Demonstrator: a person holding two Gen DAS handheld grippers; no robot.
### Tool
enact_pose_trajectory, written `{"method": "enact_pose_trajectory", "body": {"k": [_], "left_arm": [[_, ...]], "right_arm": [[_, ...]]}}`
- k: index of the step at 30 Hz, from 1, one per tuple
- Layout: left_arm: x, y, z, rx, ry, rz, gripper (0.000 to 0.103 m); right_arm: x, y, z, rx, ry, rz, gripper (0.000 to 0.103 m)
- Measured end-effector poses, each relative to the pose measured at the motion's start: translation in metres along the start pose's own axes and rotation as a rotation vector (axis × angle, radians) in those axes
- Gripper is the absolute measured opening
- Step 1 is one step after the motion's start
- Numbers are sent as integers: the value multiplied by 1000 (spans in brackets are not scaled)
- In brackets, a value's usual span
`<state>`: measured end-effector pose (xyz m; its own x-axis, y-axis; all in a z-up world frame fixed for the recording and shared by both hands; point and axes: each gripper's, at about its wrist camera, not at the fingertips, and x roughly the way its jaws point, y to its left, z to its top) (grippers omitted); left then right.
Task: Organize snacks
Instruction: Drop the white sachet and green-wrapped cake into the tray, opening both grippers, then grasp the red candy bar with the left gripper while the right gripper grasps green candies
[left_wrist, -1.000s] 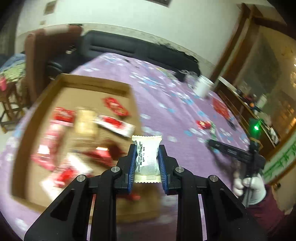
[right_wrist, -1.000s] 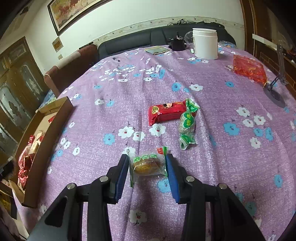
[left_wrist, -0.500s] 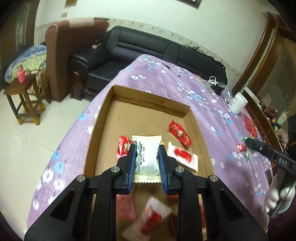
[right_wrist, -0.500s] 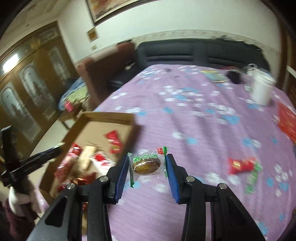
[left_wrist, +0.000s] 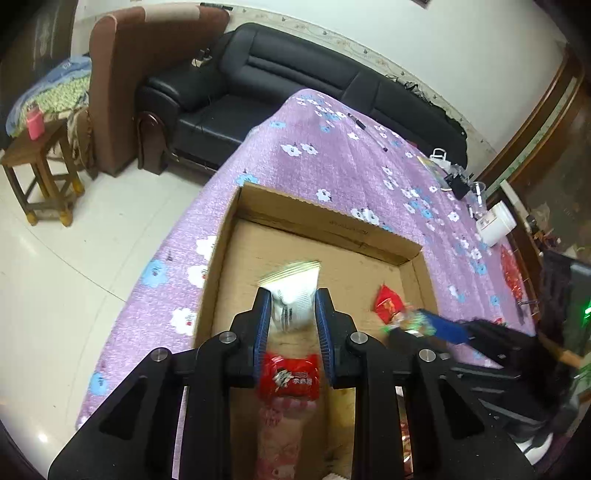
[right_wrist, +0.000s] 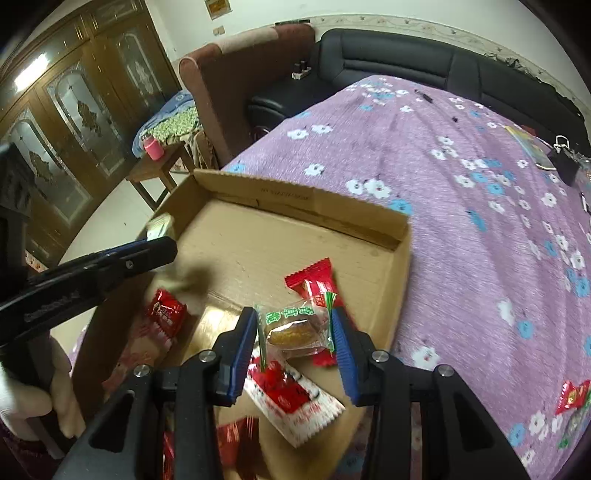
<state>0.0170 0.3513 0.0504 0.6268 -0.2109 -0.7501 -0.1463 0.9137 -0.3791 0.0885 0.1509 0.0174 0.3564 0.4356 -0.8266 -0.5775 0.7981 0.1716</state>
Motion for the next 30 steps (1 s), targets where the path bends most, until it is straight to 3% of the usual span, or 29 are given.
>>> {"method": "enact_pose_trajectory", "body": {"k": [5,15,19,30], "left_arm": [[-4,-2,0,-17,-7,-38,23],[-52,-35,-25,28,-63,-76,23],[-62,-57,-45,49,-60,-102,50],[-79,-158,-119,288,-74,-101,55]], "right_arm": [[2,5,-1,-10,-20,29,56],[-45,-8,-20,12,-104,22,56],[-68,-19,-42,21,-128,1,57],[-110,-86,-108,143,-155,-56,60]]}}
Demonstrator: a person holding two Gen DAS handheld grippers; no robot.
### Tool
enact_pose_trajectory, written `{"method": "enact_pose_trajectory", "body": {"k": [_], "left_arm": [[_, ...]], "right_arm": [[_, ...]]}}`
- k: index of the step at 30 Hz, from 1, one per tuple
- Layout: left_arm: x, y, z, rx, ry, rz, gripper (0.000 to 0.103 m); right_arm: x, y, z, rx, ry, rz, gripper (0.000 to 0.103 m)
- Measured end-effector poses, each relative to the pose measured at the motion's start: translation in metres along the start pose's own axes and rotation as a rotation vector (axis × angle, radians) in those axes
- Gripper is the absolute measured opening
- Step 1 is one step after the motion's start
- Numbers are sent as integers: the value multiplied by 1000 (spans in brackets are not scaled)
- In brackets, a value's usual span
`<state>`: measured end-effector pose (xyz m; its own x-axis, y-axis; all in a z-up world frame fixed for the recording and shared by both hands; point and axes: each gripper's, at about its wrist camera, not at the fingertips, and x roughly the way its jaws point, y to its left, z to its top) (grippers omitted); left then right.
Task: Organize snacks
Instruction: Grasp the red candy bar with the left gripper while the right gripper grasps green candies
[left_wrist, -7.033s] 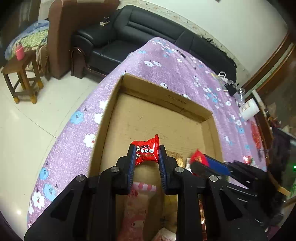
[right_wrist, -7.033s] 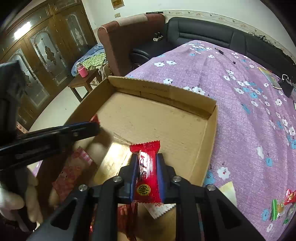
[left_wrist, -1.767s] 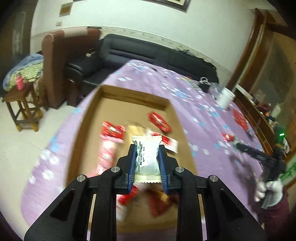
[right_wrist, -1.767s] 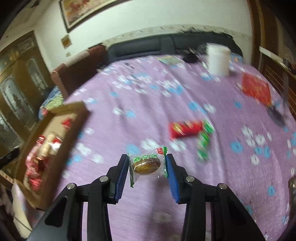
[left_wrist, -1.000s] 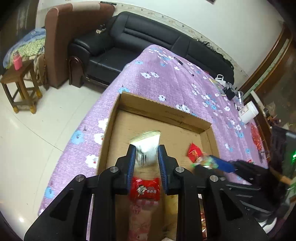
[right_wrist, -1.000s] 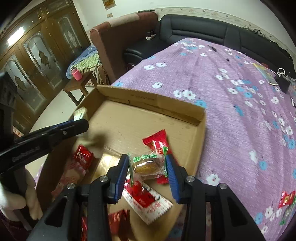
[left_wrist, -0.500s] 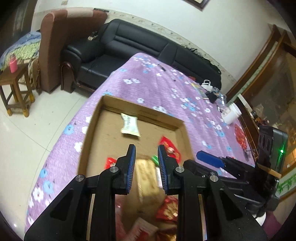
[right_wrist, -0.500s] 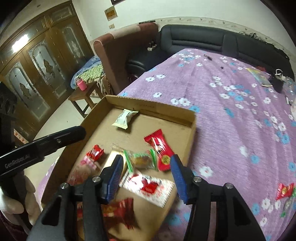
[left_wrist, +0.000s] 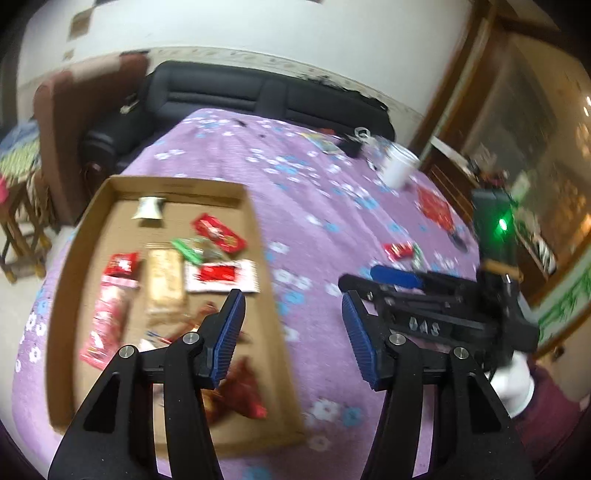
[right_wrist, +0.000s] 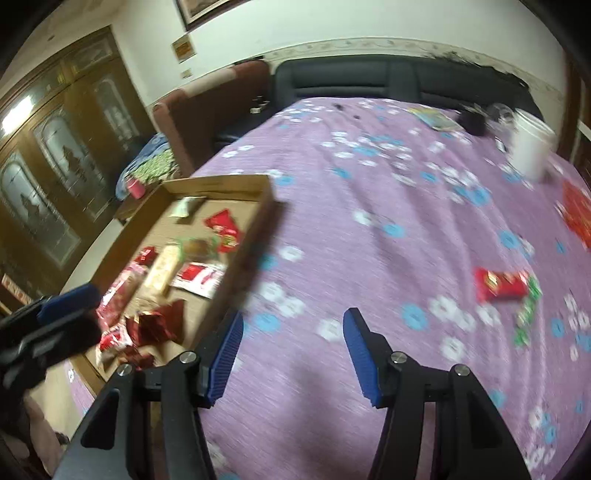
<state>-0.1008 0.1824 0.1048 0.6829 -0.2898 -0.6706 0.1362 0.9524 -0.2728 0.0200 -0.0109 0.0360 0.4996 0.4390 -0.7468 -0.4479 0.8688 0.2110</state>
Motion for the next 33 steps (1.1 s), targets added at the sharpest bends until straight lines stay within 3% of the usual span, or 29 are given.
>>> {"method": "enact_pose_trajectory", "body": {"k": [6,22,28,33], "left_arm": [[10,-48,-17,118,25,42,55],[62,-100,-33,170,161,26,55],[92,-115,-41,169,225,-12,55],[110,-121,-46,166,265,-25,55]], "right_arm": [[-25,-50,-17,95,-35,-31,60],[-82,-186,-51,364,-131,-134,64],[-82,-220,-53,427,-141,-164,64],[-70,-221,-44,418,-126,-141,64]]}}
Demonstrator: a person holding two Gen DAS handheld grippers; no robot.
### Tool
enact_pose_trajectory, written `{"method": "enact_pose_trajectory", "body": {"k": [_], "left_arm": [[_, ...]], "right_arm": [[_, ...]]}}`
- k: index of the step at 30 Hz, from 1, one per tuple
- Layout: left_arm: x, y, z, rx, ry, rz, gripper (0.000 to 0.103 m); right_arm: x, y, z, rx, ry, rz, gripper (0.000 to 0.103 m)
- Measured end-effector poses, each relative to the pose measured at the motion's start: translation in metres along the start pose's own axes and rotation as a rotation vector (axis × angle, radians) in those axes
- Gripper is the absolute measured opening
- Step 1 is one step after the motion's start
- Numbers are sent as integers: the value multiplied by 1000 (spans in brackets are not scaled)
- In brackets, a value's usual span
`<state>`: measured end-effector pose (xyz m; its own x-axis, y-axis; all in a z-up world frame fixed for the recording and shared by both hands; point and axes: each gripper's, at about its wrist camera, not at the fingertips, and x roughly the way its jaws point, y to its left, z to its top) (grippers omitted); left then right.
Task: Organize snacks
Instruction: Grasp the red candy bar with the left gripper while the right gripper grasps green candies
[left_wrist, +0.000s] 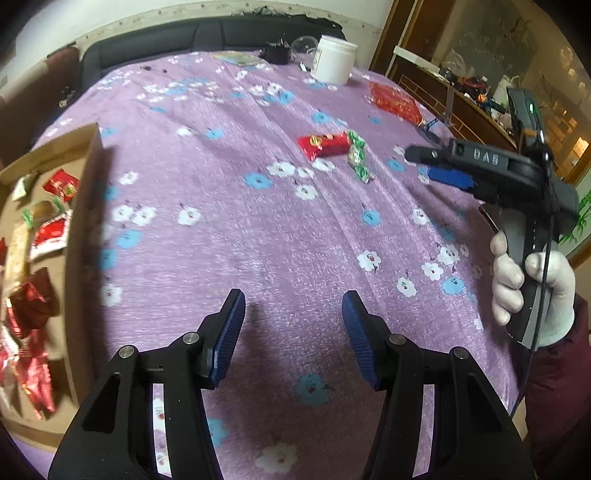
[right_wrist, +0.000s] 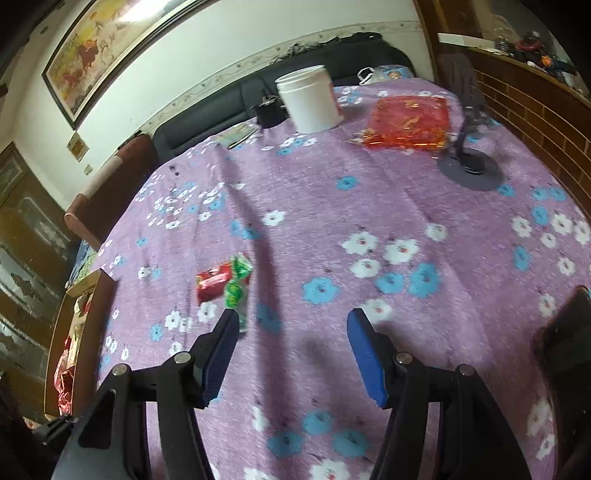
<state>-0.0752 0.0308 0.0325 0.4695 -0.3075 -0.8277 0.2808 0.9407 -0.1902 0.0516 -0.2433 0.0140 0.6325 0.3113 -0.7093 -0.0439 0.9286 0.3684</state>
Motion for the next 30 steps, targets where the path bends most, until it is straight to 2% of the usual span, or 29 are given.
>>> {"method": "enact_pose_trajectory", "body": {"k": [3,6,9,11,12,15,16,18,20,22,25,26,27,30], "left_arm": [[9,2,-2,-18,28,-3,55],[9,1,-3,-13,16,-3,56],[9,-1,-6,5,8,-23,66],[11,-8,-10,43,-10,-33,81],[12,-11,-11,63,-17,-37,85],[17,-27,-14,147,21,12,94],[19,-31,-15,176,37,11,102],[21,-39,-18,222,57,24,102],[21,-42,-20,246,61,30,102],[19,-38,-19,229,62,1,102],[14,-23,-1,157,73,-82,88],[12,-20,5,143,68,-84,88],[10,-18,15,128,53,-74,88],[11,-17,44,130,13,-75,88]], "right_arm": [[9,14,2,-13,25,82,64],[20,31,0,-36,62,142,64],[34,40,-1,-57,74,66,64],[43,42,0,-59,79,34,64],[47,42,1,-60,85,20,63],[53,48,5,-88,73,-35,54],[55,51,6,-95,71,-47,53],[60,57,9,-123,64,-76,53],[66,62,9,-170,52,-120,46],[67,62,8,-205,33,-167,43],[60,42,13,-171,12,-252,43],[55,32,16,-136,6,-255,44],[51,20,19,-91,7,-227,46],[35,-13,26,53,10,-63,46]]}}
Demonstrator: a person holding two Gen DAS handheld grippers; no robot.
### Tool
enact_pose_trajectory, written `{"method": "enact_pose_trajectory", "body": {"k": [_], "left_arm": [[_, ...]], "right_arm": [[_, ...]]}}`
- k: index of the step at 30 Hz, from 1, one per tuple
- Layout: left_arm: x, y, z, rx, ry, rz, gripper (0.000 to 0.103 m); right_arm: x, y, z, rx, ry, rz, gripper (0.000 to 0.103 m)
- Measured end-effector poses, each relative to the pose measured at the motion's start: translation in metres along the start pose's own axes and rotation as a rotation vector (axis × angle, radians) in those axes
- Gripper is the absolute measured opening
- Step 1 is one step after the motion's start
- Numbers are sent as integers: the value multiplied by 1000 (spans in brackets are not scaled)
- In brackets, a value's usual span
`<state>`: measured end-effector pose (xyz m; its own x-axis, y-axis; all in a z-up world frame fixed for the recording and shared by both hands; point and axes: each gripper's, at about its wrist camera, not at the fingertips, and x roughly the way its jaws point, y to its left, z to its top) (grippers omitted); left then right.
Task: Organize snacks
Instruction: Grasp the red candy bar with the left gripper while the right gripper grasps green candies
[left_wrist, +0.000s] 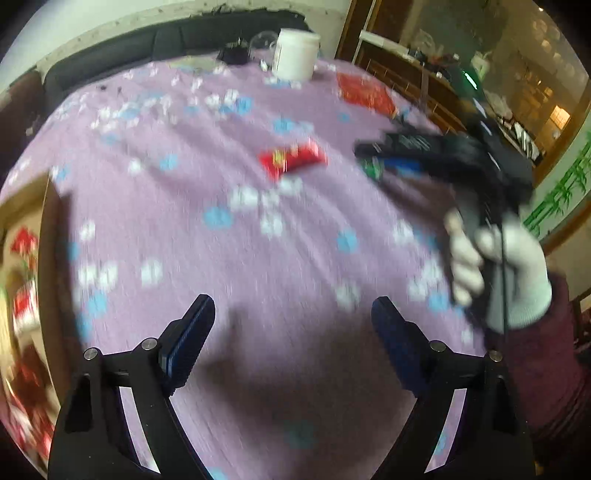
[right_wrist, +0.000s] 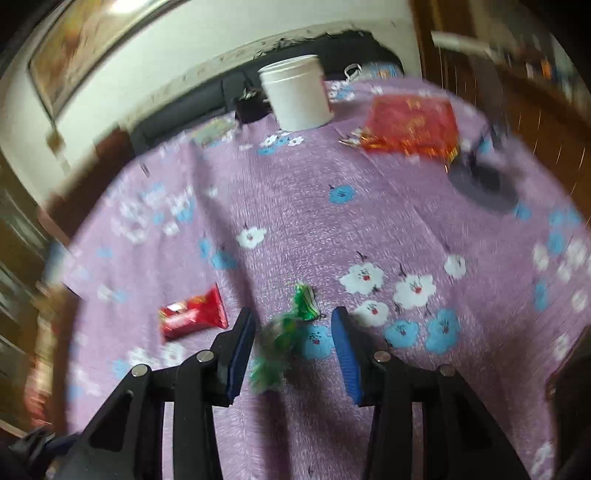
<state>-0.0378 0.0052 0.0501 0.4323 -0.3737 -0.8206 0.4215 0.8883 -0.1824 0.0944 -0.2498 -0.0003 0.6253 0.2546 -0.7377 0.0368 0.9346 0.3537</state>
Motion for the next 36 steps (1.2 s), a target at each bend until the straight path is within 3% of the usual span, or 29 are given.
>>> {"method": "enact_pose_trajectory", "body": {"k": [4,8,13,15,17,18,19,21,23,25,28,36], "left_arm": [[20,-3,39,62,-39,5,88],[46,-17,66,186,-39,81,88],[72,-24,93,305,-34,124,88],[82,-26,100,346,-32,136,88],[92,-26,107,377,-21,146,88],[96,-24,108,384,-13,148,88],[100,-23,110,387,-6,142,85],[109,-20,113,386,26,114,68],[114,-18,114,367,45,70,35],[117,-20,113,357,55,53,20],[115,-22,110,338,42,61,20],[74,-15,93,213,-3,-22,20]], "right_arm": [[-6,-18,2,72,10,111,46],[0,-12,0,61,36,151,46],[10,5,-4,-12,49,131,45],[10,6,-4,-23,45,120,40],[10,7,-5,-27,39,88,26],[10,6,-5,-28,36,73,26],[10,6,-5,-23,33,70,26],[10,4,-5,-20,31,68,26],[11,7,-4,-31,28,57,26],[12,7,-3,-32,28,58,26],[12,2,-1,2,35,103,25],[1,-3,1,58,16,243,25]]}}
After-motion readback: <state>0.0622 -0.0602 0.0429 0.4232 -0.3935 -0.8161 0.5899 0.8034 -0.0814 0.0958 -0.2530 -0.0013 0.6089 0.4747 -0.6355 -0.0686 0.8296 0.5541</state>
